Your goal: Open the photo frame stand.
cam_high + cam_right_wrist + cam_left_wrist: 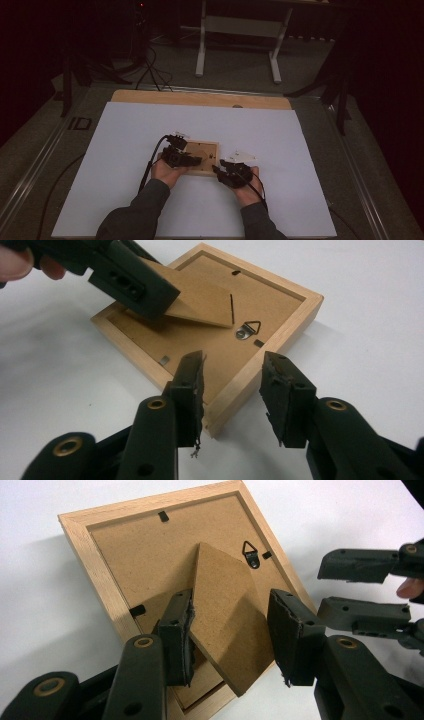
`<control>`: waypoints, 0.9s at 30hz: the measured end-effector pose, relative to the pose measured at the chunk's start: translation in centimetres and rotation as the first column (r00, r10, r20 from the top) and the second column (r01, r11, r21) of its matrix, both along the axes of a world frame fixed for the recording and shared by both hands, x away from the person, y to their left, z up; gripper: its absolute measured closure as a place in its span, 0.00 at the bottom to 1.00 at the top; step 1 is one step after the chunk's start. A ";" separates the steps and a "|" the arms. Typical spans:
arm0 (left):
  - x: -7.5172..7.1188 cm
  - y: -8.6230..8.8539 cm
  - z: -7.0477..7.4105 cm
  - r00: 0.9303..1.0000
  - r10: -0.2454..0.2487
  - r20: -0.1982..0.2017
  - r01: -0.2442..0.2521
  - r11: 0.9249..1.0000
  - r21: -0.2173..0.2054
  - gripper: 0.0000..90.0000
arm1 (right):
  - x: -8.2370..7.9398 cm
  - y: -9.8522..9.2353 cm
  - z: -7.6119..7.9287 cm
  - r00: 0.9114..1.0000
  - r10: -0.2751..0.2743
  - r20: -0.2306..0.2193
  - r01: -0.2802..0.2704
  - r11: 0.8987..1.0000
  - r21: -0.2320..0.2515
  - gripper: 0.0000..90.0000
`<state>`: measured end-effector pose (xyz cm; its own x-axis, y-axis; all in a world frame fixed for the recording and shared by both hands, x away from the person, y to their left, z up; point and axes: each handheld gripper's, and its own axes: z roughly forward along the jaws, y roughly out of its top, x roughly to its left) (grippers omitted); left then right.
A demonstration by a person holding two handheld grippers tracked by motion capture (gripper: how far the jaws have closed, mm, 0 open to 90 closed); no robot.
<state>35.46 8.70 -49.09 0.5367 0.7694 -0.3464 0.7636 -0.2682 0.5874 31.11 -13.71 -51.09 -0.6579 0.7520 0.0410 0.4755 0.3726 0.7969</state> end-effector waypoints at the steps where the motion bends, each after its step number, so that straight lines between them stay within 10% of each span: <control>1: -0.2 -0.1 0.0 1.000 -0.005 0.015 0.005 1.000 0.009 0.62 | 0.1 -0.1 0.1 1.000 -0.001 -0.001 0.001 1.000 0.006 0.65; 27: -2.3 -1.0 0.4 0.982 -0.052 0.181 0.036 0.995 0.088 0.62 | 1.6 -2.3 2.9 0.999 -0.042 0.001 0.042 0.994 0.097 0.61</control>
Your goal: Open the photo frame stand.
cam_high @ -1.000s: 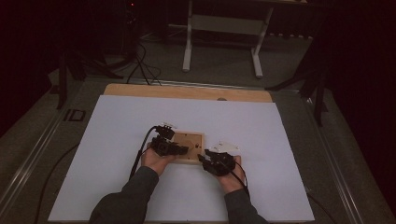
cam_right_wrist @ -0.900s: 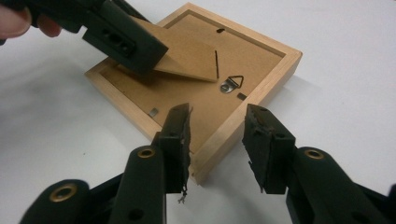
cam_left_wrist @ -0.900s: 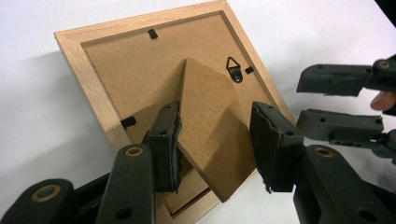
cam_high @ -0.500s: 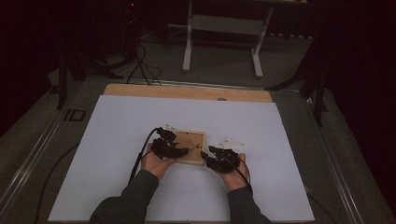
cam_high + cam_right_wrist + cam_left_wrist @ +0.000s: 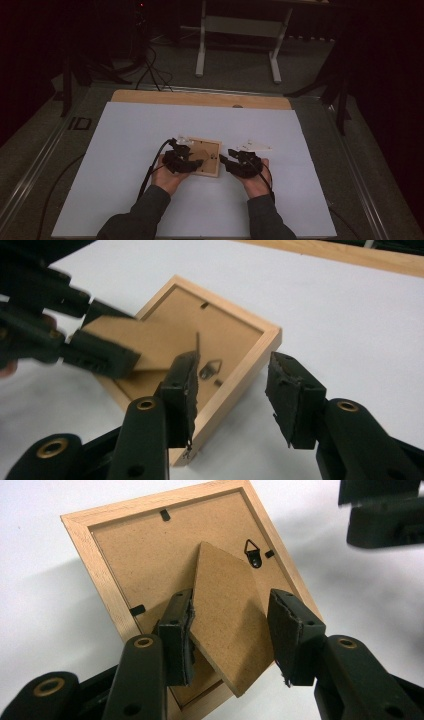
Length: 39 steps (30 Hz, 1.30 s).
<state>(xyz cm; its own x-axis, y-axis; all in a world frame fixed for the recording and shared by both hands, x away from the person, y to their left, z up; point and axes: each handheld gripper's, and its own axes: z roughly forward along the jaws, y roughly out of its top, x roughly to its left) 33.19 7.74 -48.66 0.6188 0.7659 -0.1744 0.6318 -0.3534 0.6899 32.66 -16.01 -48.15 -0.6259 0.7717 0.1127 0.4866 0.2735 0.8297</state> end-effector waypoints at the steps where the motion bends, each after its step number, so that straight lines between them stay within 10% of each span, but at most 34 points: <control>1: 0.0 0.0 0.0 1.000 0.000 0.000 0.000 1.000 0.000 0.62 | 0.0 0.0 0.0 1.000 0.000 0.000 0.000 1.000 0.000 0.61; 29: -2.1 -0.8 -0.3 0.981 -0.053 0.184 0.039 0.996 0.080 0.61 | 4.0 0.0 -0.1 0.995 0.034 -0.092 -0.030 0.999 0.037 0.57; 39: -3.0 -1.0 -0.4 0.965 -0.076 0.252 0.049 0.992 0.112 0.61 | 4.7 -0.2 -0.7 0.990 0.053 -0.132 -0.045 0.997 0.058 0.49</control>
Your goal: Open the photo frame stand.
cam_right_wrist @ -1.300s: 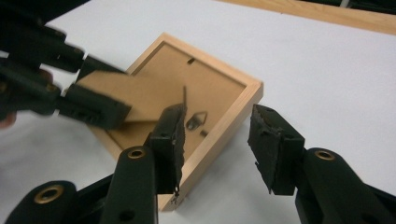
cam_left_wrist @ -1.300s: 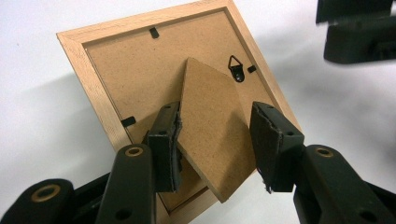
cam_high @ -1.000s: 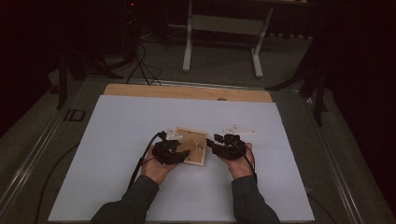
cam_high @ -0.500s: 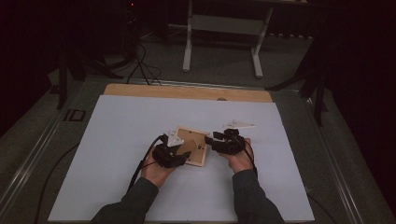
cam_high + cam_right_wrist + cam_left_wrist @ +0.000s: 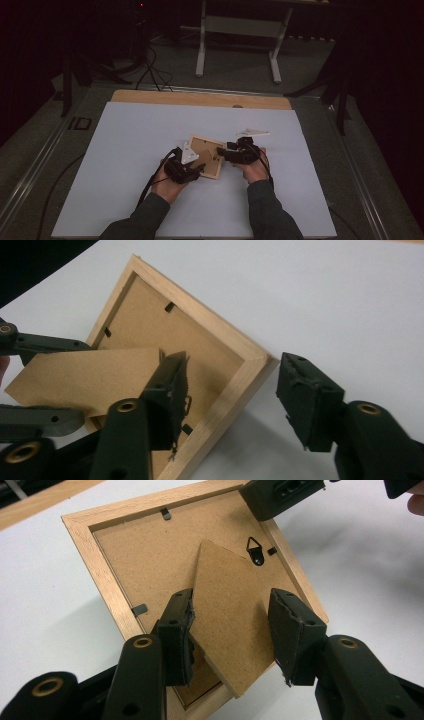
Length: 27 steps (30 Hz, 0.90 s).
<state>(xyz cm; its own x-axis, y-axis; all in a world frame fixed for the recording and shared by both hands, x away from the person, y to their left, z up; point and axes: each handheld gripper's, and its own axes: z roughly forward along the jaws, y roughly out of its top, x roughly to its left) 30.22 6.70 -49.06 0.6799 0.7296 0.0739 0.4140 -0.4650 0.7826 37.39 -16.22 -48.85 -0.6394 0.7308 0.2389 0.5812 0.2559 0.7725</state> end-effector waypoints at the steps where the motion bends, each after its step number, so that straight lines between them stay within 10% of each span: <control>1: -0.2 0.0 -0.1 1.000 -0.003 0.014 0.003 1.000 0.003 0.61 | 0.1 0.0 -0.2 1.000 0.008 -0.012 -0.008 1.000 0.001 0.48; 13: -0.7 0.2 -0.3 0.998 -0.030 0.056 0.029 0.999 0.015 0.61 | 0.6 0.4 -1.0 0.997 0.049 -0.064 -0.047 0.998 0.032 0.43; 21: 0.4 1.4 -0.5 0.997 -0.025 -0.067 0.023 0.999 -0.035 0.59 | 0.4 0.5 -0.8 0.998 0.056 -0.038 -0.054 0.997 0.048 0.51; 27: 1.2 2.4 -0.4 0.977 -0.041 -0.210 0.015 0.992 -0.122 0.62 | 0.0 0.6 -0.5 0.998 0.058 -0.011 -0.058 0.997 0.041 0.53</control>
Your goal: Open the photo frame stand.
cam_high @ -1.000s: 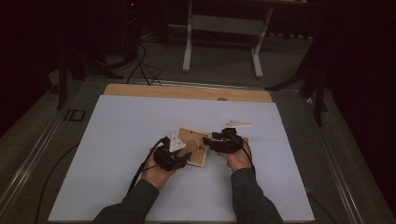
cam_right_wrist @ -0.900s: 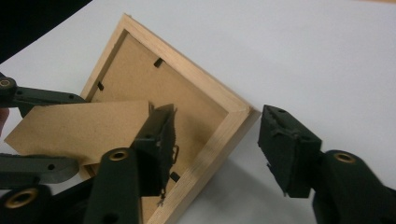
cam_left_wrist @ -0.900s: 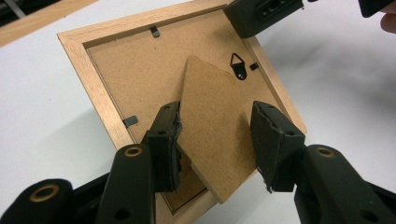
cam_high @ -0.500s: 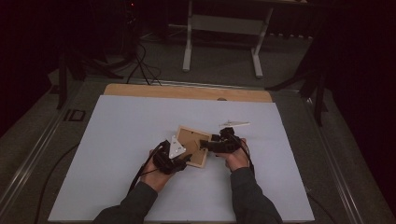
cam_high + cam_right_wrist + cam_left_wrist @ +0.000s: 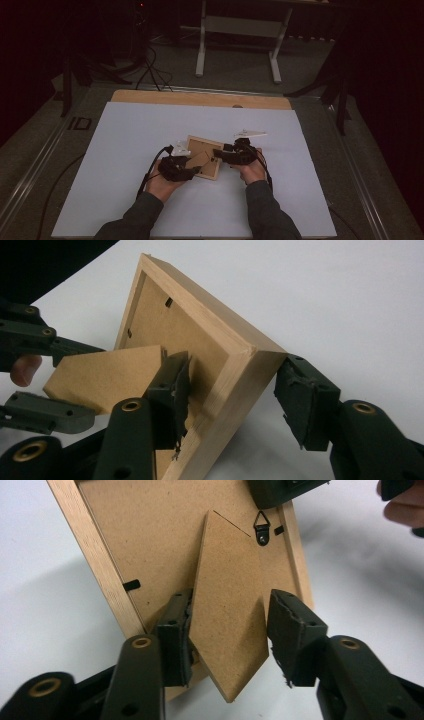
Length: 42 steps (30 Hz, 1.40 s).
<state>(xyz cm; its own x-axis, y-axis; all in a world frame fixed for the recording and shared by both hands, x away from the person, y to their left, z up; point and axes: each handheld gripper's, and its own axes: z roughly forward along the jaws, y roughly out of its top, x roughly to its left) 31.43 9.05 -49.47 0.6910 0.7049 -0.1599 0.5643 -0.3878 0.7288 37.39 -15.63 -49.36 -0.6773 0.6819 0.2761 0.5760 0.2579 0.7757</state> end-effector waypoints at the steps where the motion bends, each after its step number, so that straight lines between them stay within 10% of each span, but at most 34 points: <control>1: 0.1 0.1 0.0 1.000 -0.003 -0.011 0.003 1.000 -0.007 0.64 | -0.1 0.0 0.1 1.000 0.003 0.007 -0.003 1.000 -0.002 0.54; 42: 2.2 -0.5 -1.3 0.994 0.110 0.005 -0.111 0.990 0.088 0.69 | -1.0 1.8 2.7 0.984 0.024 0.176 -0.015 0.998 -0.053 0.58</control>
